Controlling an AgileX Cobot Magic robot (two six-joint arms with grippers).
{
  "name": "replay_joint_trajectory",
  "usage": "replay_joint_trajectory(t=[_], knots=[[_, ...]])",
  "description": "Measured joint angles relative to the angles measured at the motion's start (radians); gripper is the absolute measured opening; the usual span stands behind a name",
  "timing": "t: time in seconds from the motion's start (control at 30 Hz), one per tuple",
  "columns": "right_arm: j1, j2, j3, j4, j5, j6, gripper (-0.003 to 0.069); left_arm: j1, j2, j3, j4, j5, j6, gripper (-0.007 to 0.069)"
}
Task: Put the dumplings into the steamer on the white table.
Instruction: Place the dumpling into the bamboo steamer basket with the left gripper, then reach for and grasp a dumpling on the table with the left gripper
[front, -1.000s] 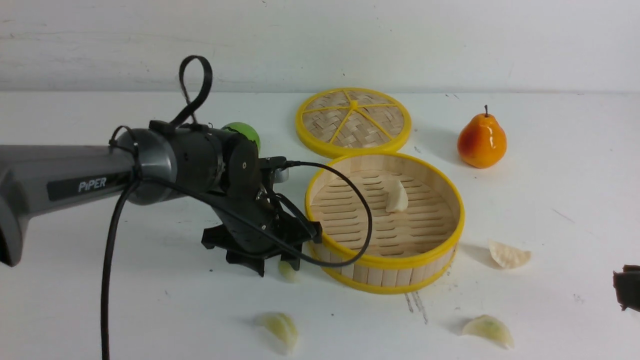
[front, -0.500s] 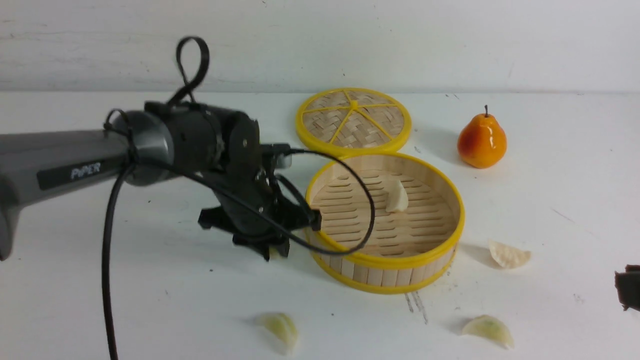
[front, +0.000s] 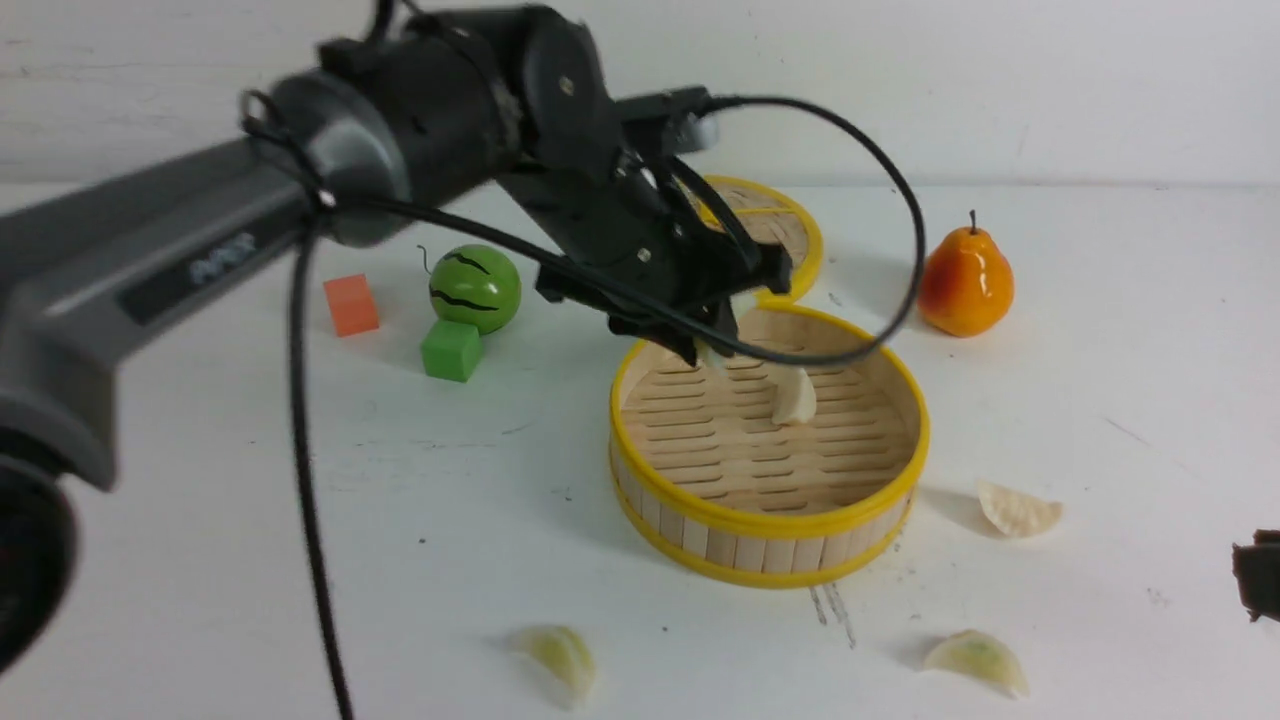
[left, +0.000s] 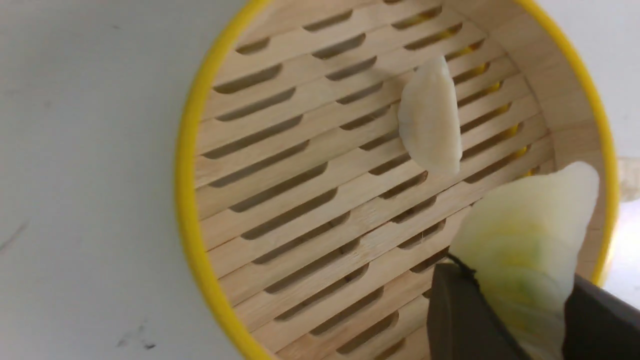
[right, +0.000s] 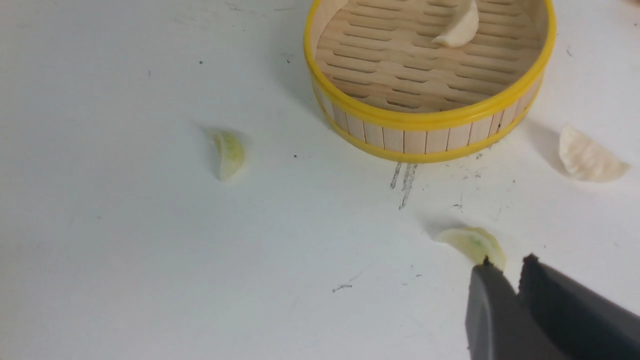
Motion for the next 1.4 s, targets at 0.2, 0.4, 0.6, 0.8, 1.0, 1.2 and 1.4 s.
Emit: replay_joint_trajectory(t=[0.2, 0.4, 0.6, 0.8, 1.0, 1.2, 1.4], knots=[[0.0, 0.0, 0.0, -0.008, 0.0, 0.0, 0.0095, -0.024, 0.164, -0.136, 0.107, 0.001, -0.091, 0.0174], [0.0, 0.0, 0.0, -0.027, 0.001, 0.0, 0.0095, -0.022, 0.269, -0.233, 0.154, -0.013, -0.117, 0.0176], [0.0, 0.0, 0.0, -0.04, 0.002, 0.0, 0.0095, -0.022, 0.307, -0.239, 0.154, -0.017, -0.117, 0.0367], [0.0, 0.0, 0.0, -0.04, 0.002, 0.0, 0.0101, -0.022, 0.257, -0.333, 0.154, 0.137, -0.12, 0.0552], [0.0, 0.0, 0.0, -0.04, -0.009, 0.0, 0.0106, -0.022, 0.112, -0.448, 0.167, 0.33, -0.05, 0.0563], [0.0, 0.0, 0.0, -0.04, -0.017, 0.0, 0.0113, -0.022, -0.076, -0.339, 0.245, 0.369, -0.01, 0.0541], [0.0, 0.0, 0.0, -0.033, -0.017, 0.0, 0.0114, -0.01, -0.272, 0.072, 0.292, 0.369, -0.021, 0.0523]])
